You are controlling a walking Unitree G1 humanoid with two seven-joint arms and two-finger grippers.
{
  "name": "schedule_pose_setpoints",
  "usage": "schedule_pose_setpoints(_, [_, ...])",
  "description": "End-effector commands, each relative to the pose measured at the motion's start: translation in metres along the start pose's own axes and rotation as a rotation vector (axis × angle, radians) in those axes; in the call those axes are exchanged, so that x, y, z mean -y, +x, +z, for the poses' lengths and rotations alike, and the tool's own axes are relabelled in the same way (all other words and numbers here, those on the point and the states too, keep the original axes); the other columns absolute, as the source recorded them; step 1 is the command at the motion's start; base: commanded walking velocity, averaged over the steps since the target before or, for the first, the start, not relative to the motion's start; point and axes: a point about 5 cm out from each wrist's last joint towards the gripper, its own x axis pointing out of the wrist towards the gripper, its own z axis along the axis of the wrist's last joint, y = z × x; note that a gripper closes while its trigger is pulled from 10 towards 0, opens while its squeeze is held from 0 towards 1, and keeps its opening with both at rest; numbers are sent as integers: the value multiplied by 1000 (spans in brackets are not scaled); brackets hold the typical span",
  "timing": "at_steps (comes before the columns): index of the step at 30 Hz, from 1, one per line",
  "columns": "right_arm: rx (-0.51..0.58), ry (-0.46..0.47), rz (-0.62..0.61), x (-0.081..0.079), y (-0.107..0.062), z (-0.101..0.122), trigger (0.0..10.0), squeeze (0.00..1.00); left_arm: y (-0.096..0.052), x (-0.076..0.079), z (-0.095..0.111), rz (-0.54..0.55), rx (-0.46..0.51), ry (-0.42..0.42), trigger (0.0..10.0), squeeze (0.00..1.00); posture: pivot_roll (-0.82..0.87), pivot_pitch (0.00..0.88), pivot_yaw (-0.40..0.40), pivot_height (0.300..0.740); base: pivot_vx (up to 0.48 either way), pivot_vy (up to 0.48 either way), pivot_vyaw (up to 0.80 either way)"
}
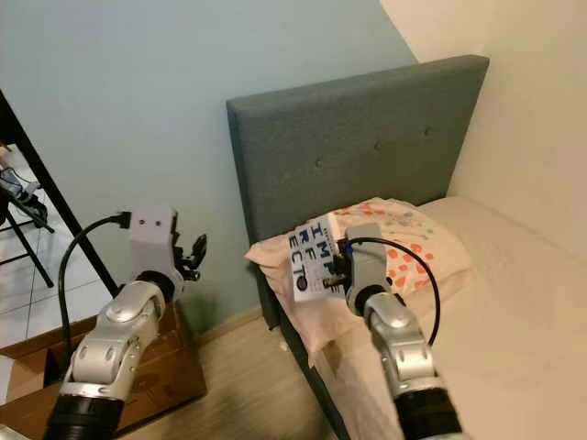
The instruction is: Clean up the room
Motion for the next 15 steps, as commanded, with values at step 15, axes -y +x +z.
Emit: schedule_pose_setpoints(15, [-96,-618,554,50,-40,41,10000,0,-19,21,-3,-598,49,163,10000,0,-114,0,61,740,0,0,0])
